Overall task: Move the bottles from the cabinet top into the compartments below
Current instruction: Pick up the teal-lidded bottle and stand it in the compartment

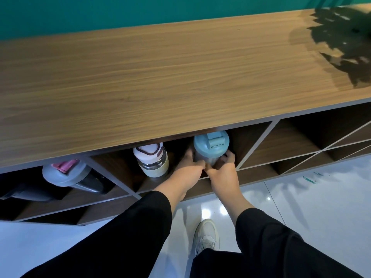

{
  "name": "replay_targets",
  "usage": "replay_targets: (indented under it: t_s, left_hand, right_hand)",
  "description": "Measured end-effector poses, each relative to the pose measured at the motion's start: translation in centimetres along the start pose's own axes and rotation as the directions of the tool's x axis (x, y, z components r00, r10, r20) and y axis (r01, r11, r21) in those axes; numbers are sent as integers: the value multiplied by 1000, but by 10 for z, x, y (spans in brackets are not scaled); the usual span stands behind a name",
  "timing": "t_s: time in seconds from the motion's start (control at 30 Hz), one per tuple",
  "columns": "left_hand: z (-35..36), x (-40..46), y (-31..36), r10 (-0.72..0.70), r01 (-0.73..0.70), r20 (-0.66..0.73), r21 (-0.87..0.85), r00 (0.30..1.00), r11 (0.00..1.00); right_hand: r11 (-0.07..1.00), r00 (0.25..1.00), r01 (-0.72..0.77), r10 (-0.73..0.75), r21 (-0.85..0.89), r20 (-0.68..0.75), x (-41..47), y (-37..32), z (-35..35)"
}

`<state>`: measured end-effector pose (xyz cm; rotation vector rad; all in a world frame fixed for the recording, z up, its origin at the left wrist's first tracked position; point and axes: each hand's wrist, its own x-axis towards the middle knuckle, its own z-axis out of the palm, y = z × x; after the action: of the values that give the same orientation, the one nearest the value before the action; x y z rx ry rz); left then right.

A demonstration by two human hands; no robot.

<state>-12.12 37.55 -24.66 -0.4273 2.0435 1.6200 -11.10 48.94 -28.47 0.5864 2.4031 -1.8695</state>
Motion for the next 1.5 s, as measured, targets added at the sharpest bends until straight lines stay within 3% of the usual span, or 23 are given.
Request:
replay_targets:
  t_s: [0.13, 0.23, 0.5, 0.6, 0.7, 0.87, 1.0, 1.07, 1.23, 1.3, 1.5]
  left_hand:
    - [1, -23, -18, -91, 69, -151, -142, 984, 987]
    - [-3, -42, -39, -120, 95, -183, -139, 976, 986]
    - [-11, -6, 0, 8, -24, -159, -97, 987, 995]
    - [-7, 7, 17, 74, -67, -111, 65, 991, 996]
    - [-2, 11, 13, 80, -74, -87, 73, 993, 995]
    - [11, -2, -23, 100, -121, -216, -86, 971, 989]
    - [6, 7, -18, 104, -141, -318, -98, 942, 985]
    - [0, 18, -6, 102, -132, -295, -82, 950, 988]
    - [-7, 30, 8, 139, -131, -110, 75, 984, 989]
    - [-3, 26, 6, 131, -129, -102, 24, 986, 991]
    - [15, -7, -14, 110, -163, -255, -199, 961, 966]
  right_hand:
    - [999, 999, -34, 34, -40, 1, -11, 0, 4]
    - [998, 999, -37, 36, -58, -22, -14, -6, 4]
    - [998, 990, -22, 30, 61, -137, -24, -18, 17]
    - [986, 989, -62, 82, 158, -121, -24, -20, 21]
    - [987, 993, -53, 68, 151, -97, -20, -22, 21]
    - [996, 999, -32, 32, 82, 2, -2, -16, 10]
    - [986, 990, -105, 115, 128, -76, -2, -14, 7]
    - [980, 983, -117, 137, 159, -119, -6, -16, 10]
    - [989, 994, -89, 96, 120, -51, -15, -18, 21]
    - [992, 996, -78, 82, 103, -34, -15, -18, 21]
    - [991, 995, -98, 95, 91, 36, -2, -18, 2]
